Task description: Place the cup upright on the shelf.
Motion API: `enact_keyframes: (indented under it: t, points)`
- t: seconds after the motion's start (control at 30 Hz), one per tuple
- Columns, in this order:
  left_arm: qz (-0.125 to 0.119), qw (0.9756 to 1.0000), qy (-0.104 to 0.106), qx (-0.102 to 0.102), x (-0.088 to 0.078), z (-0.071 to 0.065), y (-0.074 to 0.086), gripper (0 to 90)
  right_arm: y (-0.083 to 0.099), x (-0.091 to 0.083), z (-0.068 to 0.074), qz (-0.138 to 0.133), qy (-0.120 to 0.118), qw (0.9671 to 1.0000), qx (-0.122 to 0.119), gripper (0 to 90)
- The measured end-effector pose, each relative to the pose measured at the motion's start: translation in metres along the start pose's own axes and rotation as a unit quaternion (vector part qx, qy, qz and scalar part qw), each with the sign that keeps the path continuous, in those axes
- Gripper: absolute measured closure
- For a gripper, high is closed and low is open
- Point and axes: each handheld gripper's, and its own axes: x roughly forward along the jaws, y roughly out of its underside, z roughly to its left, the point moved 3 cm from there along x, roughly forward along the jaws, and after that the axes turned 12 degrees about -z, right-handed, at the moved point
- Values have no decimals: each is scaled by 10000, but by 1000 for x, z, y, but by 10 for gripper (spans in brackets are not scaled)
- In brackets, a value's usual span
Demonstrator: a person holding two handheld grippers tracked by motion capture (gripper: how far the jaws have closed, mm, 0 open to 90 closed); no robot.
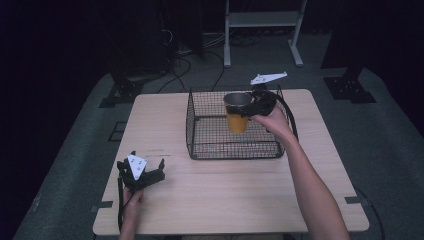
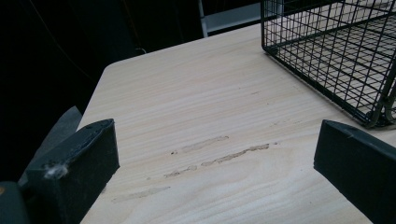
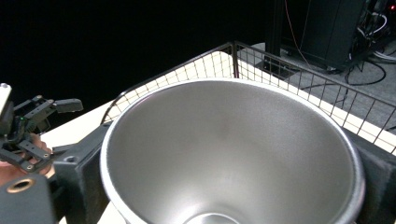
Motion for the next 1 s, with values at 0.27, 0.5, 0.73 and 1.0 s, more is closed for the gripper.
enact_keyframes:
  t: [0.27, 0.5, 0.73, 1.0]
  points:
    - [1, 10000, 1, 8, 0, 0, 0, 0, 14, 10, -15, -32, 82, 9998, 183, 71]
    - [-3, 10000, 2, -1, 0, 0, 0, 0, 22, 23, -20, -40, 97, 9996, 260, 70]
    - [-8, 10000, 0, 1, 0, 0, 0, 0, 31, 33, -23, 135, 86, 9996, 215, 70]
    - [-8, 10000, 6, -8, 0, 0, 0, 0, 38, 41, -28, 283, 152, 9994, 162, 70]
